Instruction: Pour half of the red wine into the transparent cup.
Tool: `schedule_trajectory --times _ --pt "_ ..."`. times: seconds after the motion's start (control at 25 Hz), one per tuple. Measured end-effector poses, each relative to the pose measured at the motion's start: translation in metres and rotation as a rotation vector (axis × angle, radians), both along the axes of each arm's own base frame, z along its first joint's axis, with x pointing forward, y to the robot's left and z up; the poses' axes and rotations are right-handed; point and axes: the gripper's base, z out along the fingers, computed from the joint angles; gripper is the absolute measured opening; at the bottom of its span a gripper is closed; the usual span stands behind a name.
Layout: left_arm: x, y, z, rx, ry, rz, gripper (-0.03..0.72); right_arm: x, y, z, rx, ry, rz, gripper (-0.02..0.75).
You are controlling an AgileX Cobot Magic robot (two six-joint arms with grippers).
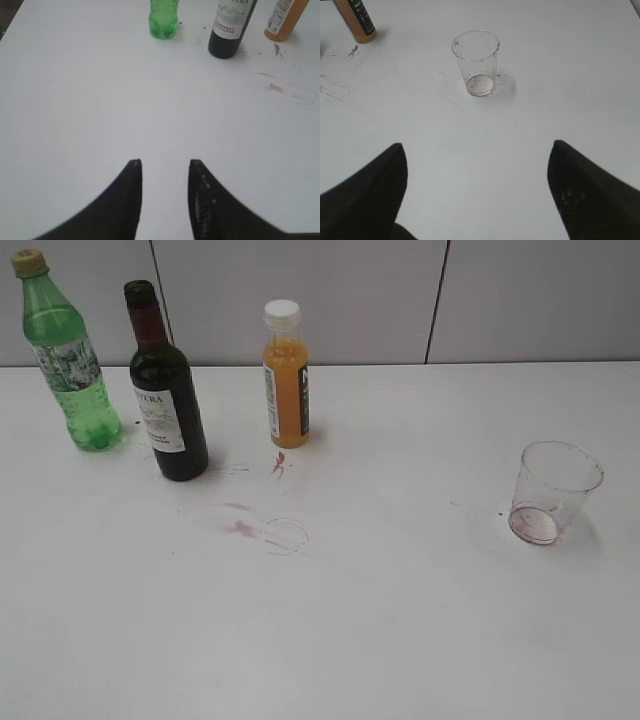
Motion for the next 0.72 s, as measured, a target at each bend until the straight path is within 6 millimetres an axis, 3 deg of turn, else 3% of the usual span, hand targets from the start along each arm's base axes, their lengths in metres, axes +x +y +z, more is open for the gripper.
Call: schedule_trajectory --times 0.72 --pt "0.0000 -0.0001 0.0000 -0.001 0.000 -0.001 0.237 0.0000 0.0000 0.0000 0.000 0.000 0.000 0.665"
